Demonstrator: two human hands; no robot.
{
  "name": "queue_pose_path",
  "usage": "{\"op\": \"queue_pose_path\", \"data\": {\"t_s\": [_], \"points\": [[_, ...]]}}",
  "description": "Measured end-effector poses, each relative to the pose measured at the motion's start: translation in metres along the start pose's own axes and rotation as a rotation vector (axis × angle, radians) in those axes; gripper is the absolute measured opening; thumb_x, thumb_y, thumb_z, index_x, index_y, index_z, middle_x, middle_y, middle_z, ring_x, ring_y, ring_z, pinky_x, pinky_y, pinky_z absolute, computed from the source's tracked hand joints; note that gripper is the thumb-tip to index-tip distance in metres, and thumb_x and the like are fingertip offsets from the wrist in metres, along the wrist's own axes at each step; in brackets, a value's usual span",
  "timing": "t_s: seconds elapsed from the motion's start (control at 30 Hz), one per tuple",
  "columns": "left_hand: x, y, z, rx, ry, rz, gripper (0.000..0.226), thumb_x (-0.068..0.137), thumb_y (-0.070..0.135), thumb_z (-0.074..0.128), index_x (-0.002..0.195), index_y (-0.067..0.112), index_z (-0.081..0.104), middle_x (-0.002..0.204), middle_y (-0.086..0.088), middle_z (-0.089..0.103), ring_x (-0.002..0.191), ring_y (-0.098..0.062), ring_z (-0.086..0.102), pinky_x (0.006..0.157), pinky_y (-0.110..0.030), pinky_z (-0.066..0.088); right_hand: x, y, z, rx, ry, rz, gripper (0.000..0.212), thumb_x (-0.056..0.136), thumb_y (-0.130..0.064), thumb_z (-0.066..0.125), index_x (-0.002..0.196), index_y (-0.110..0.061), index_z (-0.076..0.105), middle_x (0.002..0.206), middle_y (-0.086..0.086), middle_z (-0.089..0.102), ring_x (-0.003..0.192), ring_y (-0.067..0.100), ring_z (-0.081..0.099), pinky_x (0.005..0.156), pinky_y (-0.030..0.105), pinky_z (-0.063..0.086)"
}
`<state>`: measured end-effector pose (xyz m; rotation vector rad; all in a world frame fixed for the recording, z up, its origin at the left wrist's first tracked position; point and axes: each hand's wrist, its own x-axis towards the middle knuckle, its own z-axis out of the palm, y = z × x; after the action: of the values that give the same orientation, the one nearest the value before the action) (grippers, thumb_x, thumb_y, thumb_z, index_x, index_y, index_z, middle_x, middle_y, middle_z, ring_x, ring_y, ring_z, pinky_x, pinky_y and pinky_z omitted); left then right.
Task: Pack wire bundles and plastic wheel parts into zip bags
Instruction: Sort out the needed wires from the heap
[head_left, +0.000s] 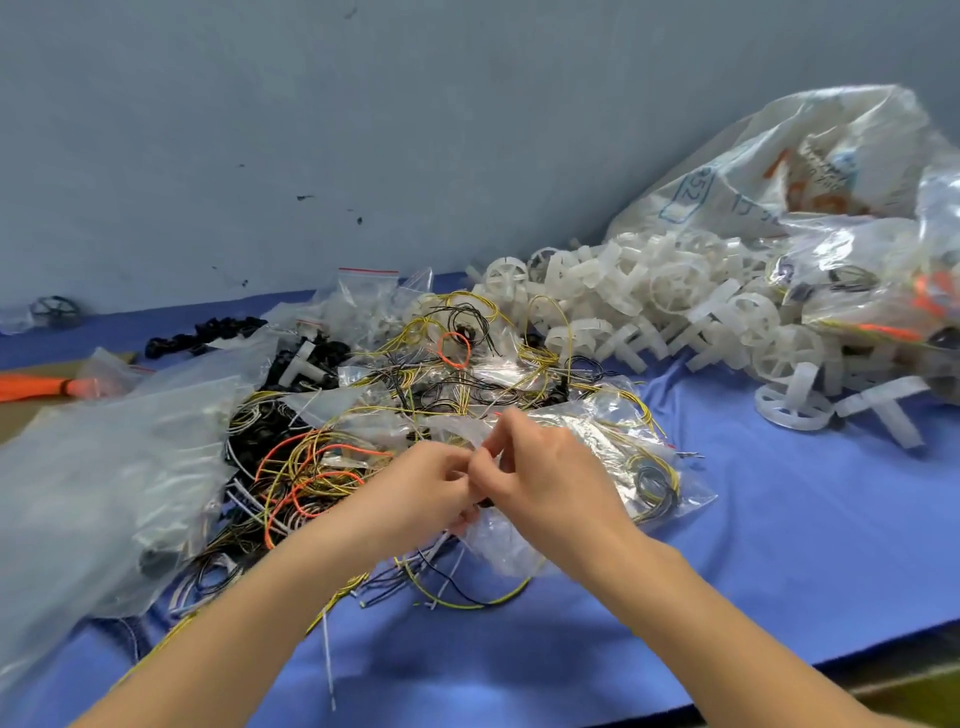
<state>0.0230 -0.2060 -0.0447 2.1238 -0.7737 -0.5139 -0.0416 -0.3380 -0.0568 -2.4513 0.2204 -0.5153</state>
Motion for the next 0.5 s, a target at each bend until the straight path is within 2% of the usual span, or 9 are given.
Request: {"op": "queue_pose_path", "data": {"t_s": [0.07, 0.17, 0.23, 0.27, 0.33, 0.4, 0.47, 0.5], "points": [[0.006, 0.005, 0.005, -0.221, -0.043, -0.067, 0.042, 0.093, 0.004, 0.050, 0.058, 0.018, 0.066, 0.058, -0.001, 0.061, 0.052, -0.008, 0.057, 0.055, -0.018, 0.049, -0.003, 0.001, -0.004, -0.014, 0.037, -0.038, 0.017, 0.084, -0.046, 0.052, 0.084, -0.029, 0.051, 0.065, -0.011, 0.055, 0.067, 0.017, 0.055, 0.056, 0.032, 0.034], [0.013, 0.008, 0.010, -0.420, -0.145, -0.122, 0.033, 0.089, -0.004, 0.050, 0.065, 0.013, 0.065, 0.065, -0.003, 0.058, 0.057, -0.005, 0.058, 0.057, -0.014, 0.050, -0.006, 0.003, -0.008, -0.044, 0.089, -0.101, 0.017, 0.085, -0.045, 0.052, 0.085, -0.029, 0.050, 0.066, -0.010, 0.054, 0.067, 0.016, 0.051, 0.057, 0.032, 0.032], [0.019, 0.006, 0.016, -0.320, -0.170, -0.089, 0.036, 0.086, -0.007, 0.047, 0.066, 0.017, 0.065, 0.057, 0.008, 0.053, 0.051, 0.001, 0.050, 0.050, -0.011, 0.044, -0.007, 0.004, -0.009, -0.013, 0.091, -0.135, 0.016, 0.087, -0.043, 0.053, 0.086, -0.027, 0.051, 0.070, -0.007, 0.056, 0.070, 0.019, 0.052, 0.060, 0.035, 0.038], [0.022, 0.008, 0.019, -0.210, -0.142, -0.056, 0.032, 0.085, -0.008, 0.047, 0.073, 0.017, 0.063, 0.057, 0.010, 0.051, 0.053, 0.002, 0.047, 0.050, -0.011, 0.042, -0.007, 0.003, -0.009, 0.003, 0.088, -0.148, 0.015, 0.087, -0.041, 0.054, 0.086, -0.026, 0.052, 0.073, -0.005, 0.058, 0.073, 0.022, 0.054, 0.063, 0.037, 0.041], [0.028, 0.006, 0.028, -0.020, -0.067, 0.034, 0.029, 0.086, -0.010, 0.052, 0.085, 0.019, 0.056, 0.072, 0.010, 0.051, 0.073, -0.001, 0.047, 0.062, -0.008, 0.041, -0.008, 0.001, -0.009, 0.016, 0.104, -0.172, 0.015, 0.087, -0.039, 0.056, 0.086, -0.024, 0.053, 0.079, 0.000, 0.061, 0.077, 0.026, 0.054, 0.068, 0.039, 0.041], [0.027, 0.001, 0.034, 0.180, -0.095, 0.093, 0.031, 0.088, -0.010, 0.057, 0.108, 0.014, 0.054, 0.098, 0.011, 0.051, 0.093, -0.001, 0.042, 0.074, 0.006, 0.031, -0.010, -0.001, -0.009, 0.025, 0.145, -0.208, 0.016, 0.087, -0.036, 0.059, 0.086, -0.021, 0.055, 0.079, 0.000, 0.061, 0.077, 0.024, 0.052, 0.068, 0.034, 0.030], [0.021, -0.003, 0.037, 0.316, -0.138, 0.127, 0.043, 0.090, -0.007, 0.057, 0.132, -0.007, 0.045, 0.131, -0.009, 0.051, 0.105, -0.004, 0.033, 0.074, 0.014, 0.018, -0.011, -0.004, -0.009, 0.029, 0.172, -0.232, 0.015, 0.088, -0.034, 0.060, 0.086, -0.020, 0.056, 0.077, 0.000, 0.060, 0.075, 0.022, 0.050, 0.069, 0.031, 0.024], [0.018, -0.003, 0.038, 0.310, -0.154, 0.108, 0.050, 0.090, -0.007, 0.056, 0.138, -0.009, 0.039, 0.143, -0.016, 0.045, 0.105, -0.004, 0.033, 0.075, 0.014, 0.018, -0.011, -0.005, -0.009, 0.033, 0.169, -0.236, 0.014, 0.088, -0.033, 0.059, 0.087, -0.020, 0.056, 0.078, 0.001, 0.060, 0.076, 0.022, 0.049, 0.070, 0.031, 0.026]]}}
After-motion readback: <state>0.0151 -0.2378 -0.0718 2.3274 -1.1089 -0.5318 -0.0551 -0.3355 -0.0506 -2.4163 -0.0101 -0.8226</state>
